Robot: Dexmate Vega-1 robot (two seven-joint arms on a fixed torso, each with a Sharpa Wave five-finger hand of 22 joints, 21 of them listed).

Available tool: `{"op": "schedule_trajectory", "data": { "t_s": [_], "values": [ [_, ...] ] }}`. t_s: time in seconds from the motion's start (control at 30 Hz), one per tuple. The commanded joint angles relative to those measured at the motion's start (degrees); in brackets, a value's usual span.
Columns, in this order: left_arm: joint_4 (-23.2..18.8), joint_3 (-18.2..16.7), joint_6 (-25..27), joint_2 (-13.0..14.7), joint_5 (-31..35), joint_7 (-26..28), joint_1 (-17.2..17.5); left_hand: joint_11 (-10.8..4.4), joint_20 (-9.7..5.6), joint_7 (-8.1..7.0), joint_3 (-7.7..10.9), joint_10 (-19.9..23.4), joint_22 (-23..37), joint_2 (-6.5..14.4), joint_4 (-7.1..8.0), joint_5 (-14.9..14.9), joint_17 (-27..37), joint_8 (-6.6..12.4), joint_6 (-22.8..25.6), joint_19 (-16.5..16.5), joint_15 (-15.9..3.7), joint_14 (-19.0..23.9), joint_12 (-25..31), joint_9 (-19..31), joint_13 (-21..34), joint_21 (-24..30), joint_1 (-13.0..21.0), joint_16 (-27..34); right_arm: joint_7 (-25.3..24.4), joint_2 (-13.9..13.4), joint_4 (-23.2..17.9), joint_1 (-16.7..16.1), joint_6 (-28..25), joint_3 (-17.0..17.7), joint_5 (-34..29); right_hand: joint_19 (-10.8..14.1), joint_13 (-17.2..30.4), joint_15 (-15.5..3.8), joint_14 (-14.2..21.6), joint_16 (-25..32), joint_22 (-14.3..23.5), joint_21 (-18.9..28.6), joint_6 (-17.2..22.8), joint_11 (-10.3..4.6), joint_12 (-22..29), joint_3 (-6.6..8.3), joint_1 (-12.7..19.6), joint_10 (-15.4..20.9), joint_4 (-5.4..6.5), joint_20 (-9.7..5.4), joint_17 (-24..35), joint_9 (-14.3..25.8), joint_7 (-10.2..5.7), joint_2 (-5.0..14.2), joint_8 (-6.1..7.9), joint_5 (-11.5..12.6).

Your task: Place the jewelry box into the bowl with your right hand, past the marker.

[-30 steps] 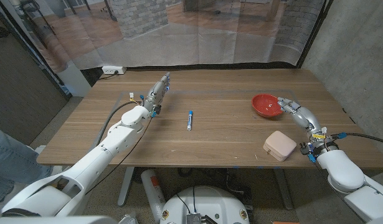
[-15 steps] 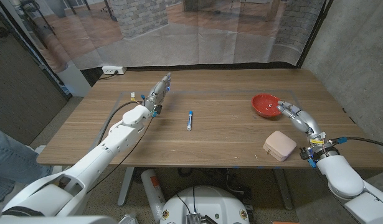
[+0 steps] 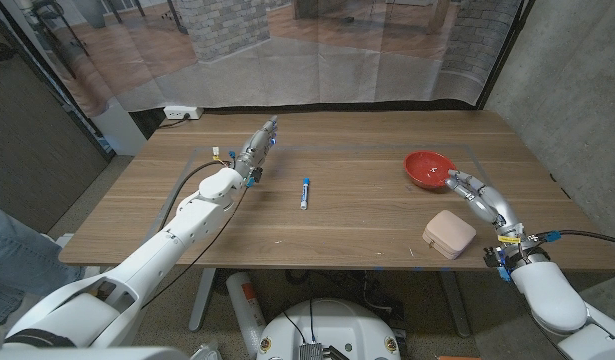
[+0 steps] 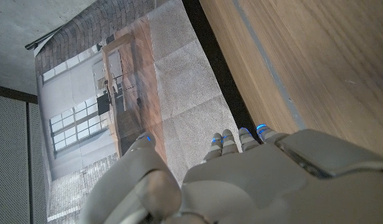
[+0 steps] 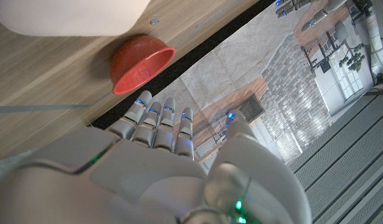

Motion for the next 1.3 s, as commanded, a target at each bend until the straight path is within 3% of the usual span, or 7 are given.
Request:
{"op": "schedule_trajectory", "data": {
  "t_s": [0.03, 0.6, 1.03, 1.3],
  "values": [
    [-0.85, 0.3, 0.26, 0.11, 0.36, 0.1, -0.09, 0.15, 0.34, 0.31, -0.08, 0.35, 0.24, 0.46, -0.06, -0.2, 0.22, -0.12, 0.37, -0.42, -0.19, 0.31, -0.22, 0.33, 0.08, 0.19, 0.57, -0.21, -1.04, 1.55, -1.14, -2.32, -0.45, 0.63, -4.06, 0.38, 0.3, -0.1, 0.41, 0.22, 0.31, -0.07, 0.25, -0.23, 0.29, 0.36, 0.36, 0.37, -0.14, -0.9, 0.16, 0.21, -0.23, 0.09, 0.12, 0.44],
    [-0.17, 0.67, -0.38, -0.58, 0.7, -0.13, -0.58, 0.06, 0.39, 0.33, -0.19, 0.43, 0.24, 0.56, -0.1, -0.29, 0.23, -0.05, 0.75, -0.43, -0.18, 0.42, -0.24, 0.34, 0.09, 0.18, 0.67, -0.19, -1.85, 1.67, -2.91, -3.44, -4.04, 0.9, -10.82, 0.44, 0.31, -0.19, 0.07, -0.09, 0.32, -0.49, 0.39, -0.28, 0.07, 0.33, 0.6, 0.07, -0.32, -0.62, 0.13, 0.22, -0.56, -0.27, 0.1, 0.5],
    [-0.55, 0.78, 0.1, -0.67, 0.97, 0.39, -0.73, 0.09, 0.37, 0.25, -0.28, 0.5, 0.25, 0.65, -0.12, -0.36, 0.23, -0.07, 0.86, -0.4, -0.23, 0.52, -0.26, 0.34, 0.09, 0.2, 0.73, -0.17, -2.8, 1.08, -5.13, -5.47, -8.63, 1.23, -17.27, -0.09, 0.39, 0.09, -1.5, -0.77, 0.36, -1.68, -1.26, -0.29, -0.67, -0.05, 1.25, -1.53, -0.88, 2.87, 0.1, 0.23, -1.6, -1.95, -0.58, 0.78],
    [0.06, 1.0, 0.2, -0.87, 1.09, -0.01, -1.38, 0.04, 0.4, 0.25, -0.35, 0.49, 0.25, 0.72, -0.13, -0.42, 0.24, -0.11, 0.88, -0.42, -0.26, 0.64, -0.29, 0.34, 0.09, 0.19, 0.77, -0.13, -4.09, 1.16, -5.41, -5.69, -10.35, 0.19, -20.4, -0.05, 0.42, 0.37, -1.88, -0.87, 0.37, -1.95, -1.69, -0.36, -0.81, -0.11, 1.57, -1.9, -1.06, 3.38, 0.09, 0.23, -1.95, -2.45, -0.69, 0.92]
  ]
}}
